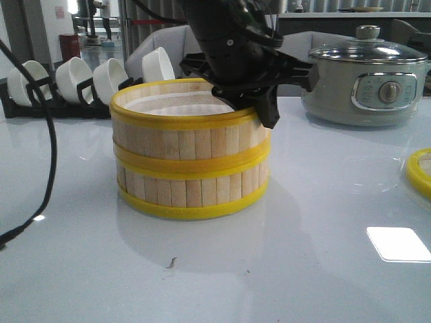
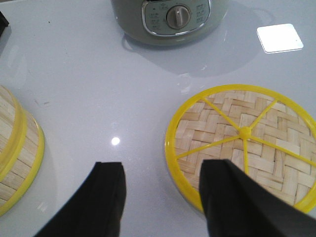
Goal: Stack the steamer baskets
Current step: 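Carry the basket over the middle basket and lower it on top, then open the left gripper and raise it away from the stack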
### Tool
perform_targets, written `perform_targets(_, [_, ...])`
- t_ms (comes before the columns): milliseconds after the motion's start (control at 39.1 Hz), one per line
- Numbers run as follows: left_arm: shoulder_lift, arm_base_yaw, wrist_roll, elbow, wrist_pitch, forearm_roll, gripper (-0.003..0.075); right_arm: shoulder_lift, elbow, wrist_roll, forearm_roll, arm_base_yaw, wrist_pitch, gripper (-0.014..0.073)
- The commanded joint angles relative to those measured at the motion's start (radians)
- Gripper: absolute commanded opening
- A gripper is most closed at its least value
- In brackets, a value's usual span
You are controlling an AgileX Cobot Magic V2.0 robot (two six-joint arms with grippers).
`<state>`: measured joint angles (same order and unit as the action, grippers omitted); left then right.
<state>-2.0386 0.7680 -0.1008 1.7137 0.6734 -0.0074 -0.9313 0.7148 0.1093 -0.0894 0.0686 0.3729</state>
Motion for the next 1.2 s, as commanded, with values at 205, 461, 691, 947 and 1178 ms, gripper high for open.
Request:
perform_targets(205, [0.076,0.004,0.008,0.036,-0.077,0.061,0.0409,0.007,0.029,-0.001,-0.003,0.001,-0.073,0.0456])
perform_targets(461, [0.129,0.004,0.004,0.055,-0.072,0.099,0.0419,0.007,0.029,-0.001,-0.004,0.001,-0.073,0.0456])
perform_targets(691, [0.223,-0.005,0.002,0.11,-0.138,0.102,0.0113,0.007,0.029,-0.001,-0.004,0.001,-0.073,0.0456])
perform_targets(947, [0.362,-0.123,-0.005,0.122,-0.214,0.1,0.0088,0.007,0.029,-0.001,-0.004,0.001,-0.073,0.0456])
perform_targets(1178, [0.474,-0.346,-0.005,0.122,-0.162,0.095,0.0088,0.007,0.029,-0.001,-0.004,0.001,-0.073,0.0456])
